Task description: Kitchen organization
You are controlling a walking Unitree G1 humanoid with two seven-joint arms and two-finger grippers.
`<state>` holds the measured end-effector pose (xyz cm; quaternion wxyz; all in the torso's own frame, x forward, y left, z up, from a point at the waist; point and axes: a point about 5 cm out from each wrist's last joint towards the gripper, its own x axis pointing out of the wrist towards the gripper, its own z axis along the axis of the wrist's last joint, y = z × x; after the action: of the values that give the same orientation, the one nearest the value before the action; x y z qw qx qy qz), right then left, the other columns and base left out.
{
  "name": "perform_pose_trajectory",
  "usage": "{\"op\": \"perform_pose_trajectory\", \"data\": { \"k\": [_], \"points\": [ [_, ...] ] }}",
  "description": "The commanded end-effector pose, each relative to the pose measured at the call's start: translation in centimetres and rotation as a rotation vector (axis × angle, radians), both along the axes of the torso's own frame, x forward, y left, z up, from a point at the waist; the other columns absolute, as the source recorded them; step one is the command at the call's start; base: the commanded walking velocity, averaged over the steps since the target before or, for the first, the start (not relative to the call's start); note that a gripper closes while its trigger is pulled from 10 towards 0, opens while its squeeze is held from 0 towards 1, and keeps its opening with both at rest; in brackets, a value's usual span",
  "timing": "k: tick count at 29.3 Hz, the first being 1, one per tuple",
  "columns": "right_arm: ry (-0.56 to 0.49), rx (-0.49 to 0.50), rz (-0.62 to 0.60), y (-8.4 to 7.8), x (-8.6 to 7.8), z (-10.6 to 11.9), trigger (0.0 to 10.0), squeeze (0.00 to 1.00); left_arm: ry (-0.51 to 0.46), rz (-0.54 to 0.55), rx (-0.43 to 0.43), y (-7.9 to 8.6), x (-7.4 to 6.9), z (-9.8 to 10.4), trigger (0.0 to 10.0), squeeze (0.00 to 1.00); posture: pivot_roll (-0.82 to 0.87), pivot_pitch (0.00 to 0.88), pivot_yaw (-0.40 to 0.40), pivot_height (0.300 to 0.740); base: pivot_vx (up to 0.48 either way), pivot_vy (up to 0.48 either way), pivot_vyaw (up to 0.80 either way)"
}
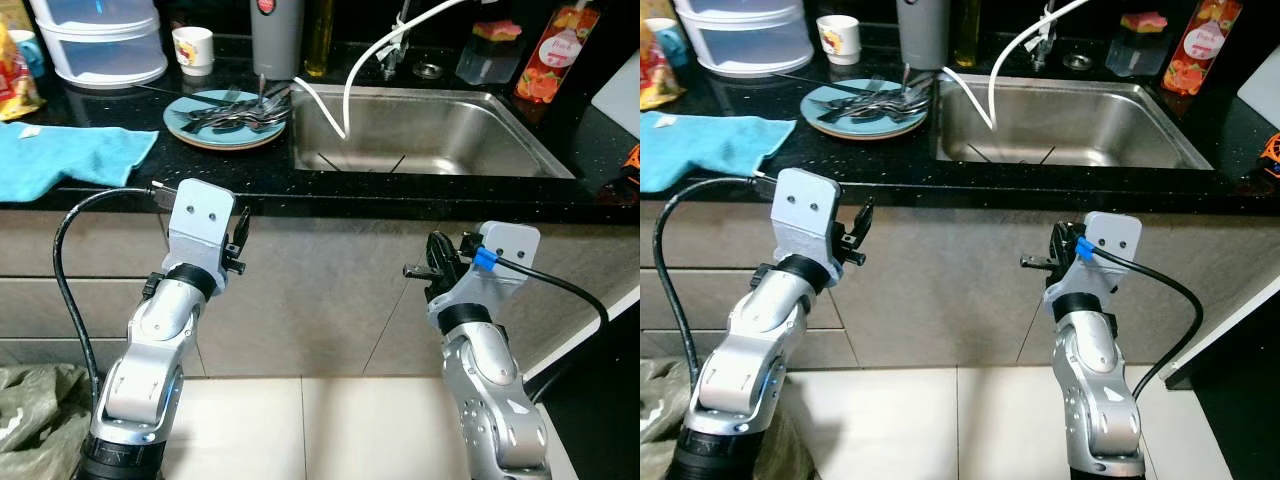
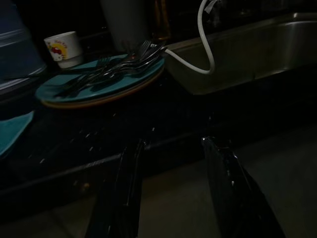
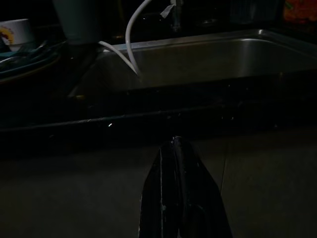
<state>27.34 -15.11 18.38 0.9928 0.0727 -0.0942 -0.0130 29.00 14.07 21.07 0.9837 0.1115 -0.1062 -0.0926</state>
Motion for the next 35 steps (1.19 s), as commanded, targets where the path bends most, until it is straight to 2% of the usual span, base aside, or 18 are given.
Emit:
{"op": "perform_pose_trajectory", "data": {
  "k": [1, 28, 35],
  "points": [
    [0.004, -0.005, -0.013, -0.2, 0.1, -0.2, 10.0, 0.0, -0.031, -0.02, 0.011, -0.4, -0.2, 0.6, 10.0, 0.0, 0.19, 0.044, -0.05, 0.74, 0.405, 0.0, 0.0],
    [-0.001, -0.005, -0.009, -0.2, 0.3, -0.3, 10.0, 0.0, -0.058, -0.031, 0.025, -0.7, -0.2, 0.9, 10.0, 0.0, 0.19, 0.031, -0.05, 0.74, 0.384, 0.0, 0.0],
    [-0.007, -0.005, -0.01, -0.2, 0.2, -0.1, 10.0, 0.0, -0.101, -0.071, 0.069, -1.5, -0.5, 1.7, 10.0, 0.0, 0.19, 0.034, -0.049, 0.74, 0.04, 0.0, 0.0]
  ]
}}
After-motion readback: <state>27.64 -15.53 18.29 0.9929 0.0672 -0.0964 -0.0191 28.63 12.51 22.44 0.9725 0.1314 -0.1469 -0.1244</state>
